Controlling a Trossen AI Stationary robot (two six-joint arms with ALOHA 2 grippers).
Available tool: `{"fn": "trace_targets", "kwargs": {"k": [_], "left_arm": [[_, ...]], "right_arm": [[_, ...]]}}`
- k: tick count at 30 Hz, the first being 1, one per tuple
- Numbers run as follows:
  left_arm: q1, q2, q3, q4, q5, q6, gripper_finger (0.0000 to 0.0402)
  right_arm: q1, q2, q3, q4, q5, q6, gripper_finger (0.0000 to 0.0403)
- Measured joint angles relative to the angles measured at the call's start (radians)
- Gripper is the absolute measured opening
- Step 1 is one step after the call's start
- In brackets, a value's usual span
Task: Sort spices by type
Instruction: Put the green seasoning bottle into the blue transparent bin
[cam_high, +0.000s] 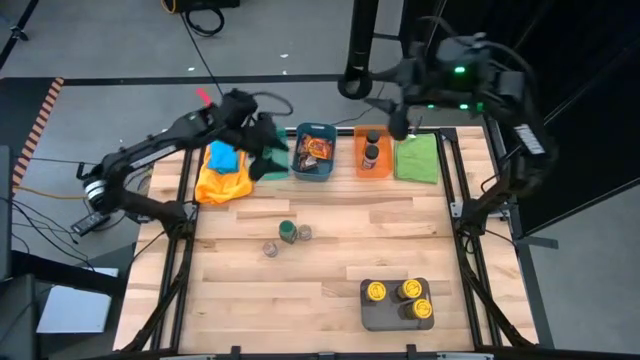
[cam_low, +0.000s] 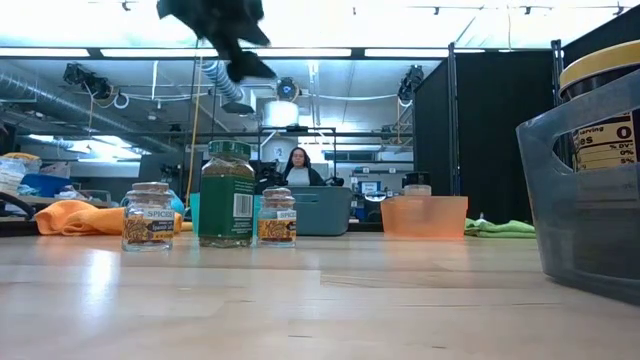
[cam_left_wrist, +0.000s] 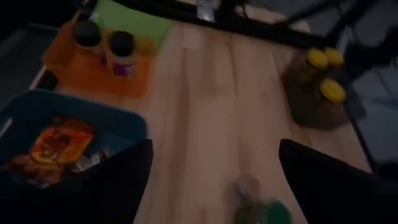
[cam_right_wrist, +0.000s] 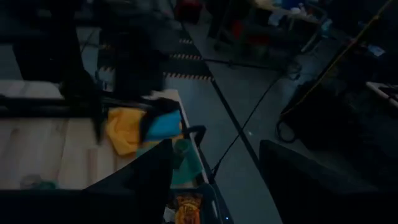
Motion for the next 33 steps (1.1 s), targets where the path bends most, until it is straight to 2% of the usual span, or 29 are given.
{"fn": "trace_targets", "kwargs": {"k": [4,9,13,15,22,29,33], "left_arm": [[-0.139,-0.087,0.0,-0.088,-0.148,0.026,0.0355],[-0.333,-0.105,-0.027,-0.087,-0.346,0.067,0.0355],[-0.426,-0.09,-0.095,-0.029,-0.396,0.015,0.0355],[-0.457,-0.091,-0.161,0.032,-0.404,-0.019,0.0355],[-0.518,-0.124,-0.441,0.439,-0.509,-0.195,0.0355],[-0.596,-0.128,-0.587,0.607,-0.604,-0.297,0.0355],[-0.66,-0.129,-0.628,0.642,-0.706,-0.309,0.0355]], "right_arm": [[0.001,-0.061,0.0,-0.018,0.0,0.041,0.0246],[0.002,-0.098,0.0,-0.055,0.0,0.073,0.0242],[0.003,-0.101,0.0,-0.092,-0.002,0.097,0.0243],[0.003,-0.101,0.0,-0.121,-0.003,0.1,0.0244],[0.014,-0.089,-0.002,-0.206,-0.005,0.116,0.024],[0.02,-0.087,-0.002,-0.221,-0.011,0.116,0.0242],[0.02,-0.087,-0.001,-0.221,-0.011,0.116,0.024]]}}
